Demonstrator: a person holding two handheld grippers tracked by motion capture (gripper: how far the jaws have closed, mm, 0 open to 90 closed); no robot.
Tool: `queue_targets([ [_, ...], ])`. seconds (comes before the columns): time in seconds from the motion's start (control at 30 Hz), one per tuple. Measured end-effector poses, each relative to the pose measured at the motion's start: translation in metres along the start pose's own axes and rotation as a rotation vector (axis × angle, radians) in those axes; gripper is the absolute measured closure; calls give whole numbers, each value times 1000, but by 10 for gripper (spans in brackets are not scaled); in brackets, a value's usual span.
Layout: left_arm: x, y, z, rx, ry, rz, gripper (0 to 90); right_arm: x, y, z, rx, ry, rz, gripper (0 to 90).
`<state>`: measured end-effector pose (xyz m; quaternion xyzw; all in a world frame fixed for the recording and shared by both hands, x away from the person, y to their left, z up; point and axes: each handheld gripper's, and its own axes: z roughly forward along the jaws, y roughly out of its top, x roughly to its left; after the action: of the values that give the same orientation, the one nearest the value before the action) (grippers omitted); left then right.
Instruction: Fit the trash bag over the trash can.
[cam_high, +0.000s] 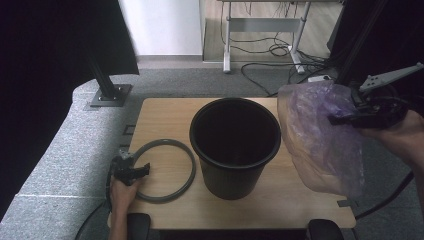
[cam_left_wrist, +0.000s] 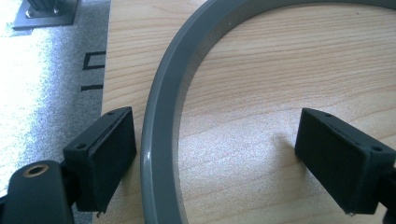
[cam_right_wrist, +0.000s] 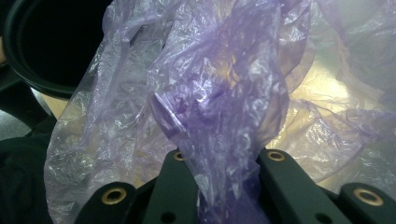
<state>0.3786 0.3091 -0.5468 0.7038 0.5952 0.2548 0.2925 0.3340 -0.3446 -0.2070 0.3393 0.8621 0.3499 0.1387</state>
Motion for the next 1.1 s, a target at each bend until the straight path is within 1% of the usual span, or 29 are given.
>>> queue_targets([
  [0.1, 0, 0, 0, 0, 0, 0, 124, 5, 11, -3, -15, 13, -27, 821],
  [0.2, 0, 0, 0, 0, 0, 0, 124, 10, 23, -5, -18, 26, -41, 821],
  [0.27, 0, 0, 0, 0, 0, 0, 124, 15, 30, -6, -14, 32, -48, 821],
  [0.5, 0, 0, 0, 0, 0, 0, 124, 32, 57, 0, 4, 53, -97, 820],
  [0.6, 0, 0, 0, 0, 0, 0, 124, 41, 71, 5, 9, 70, -127, 820],
  [0.7, 0, 0, 0, 0, 0, 0, 124, 47, 81, 9, 9, 85, -151, 820],
  [0.83, 0, 0, 0, 0, 0, 0, 124, 56, 96, 17, 17, 106, -173, 820],
  [1.1, 0, 0, 0, 0, 0, 0, 124, 76, 124, 41, 33, 146, -226, 820],
])
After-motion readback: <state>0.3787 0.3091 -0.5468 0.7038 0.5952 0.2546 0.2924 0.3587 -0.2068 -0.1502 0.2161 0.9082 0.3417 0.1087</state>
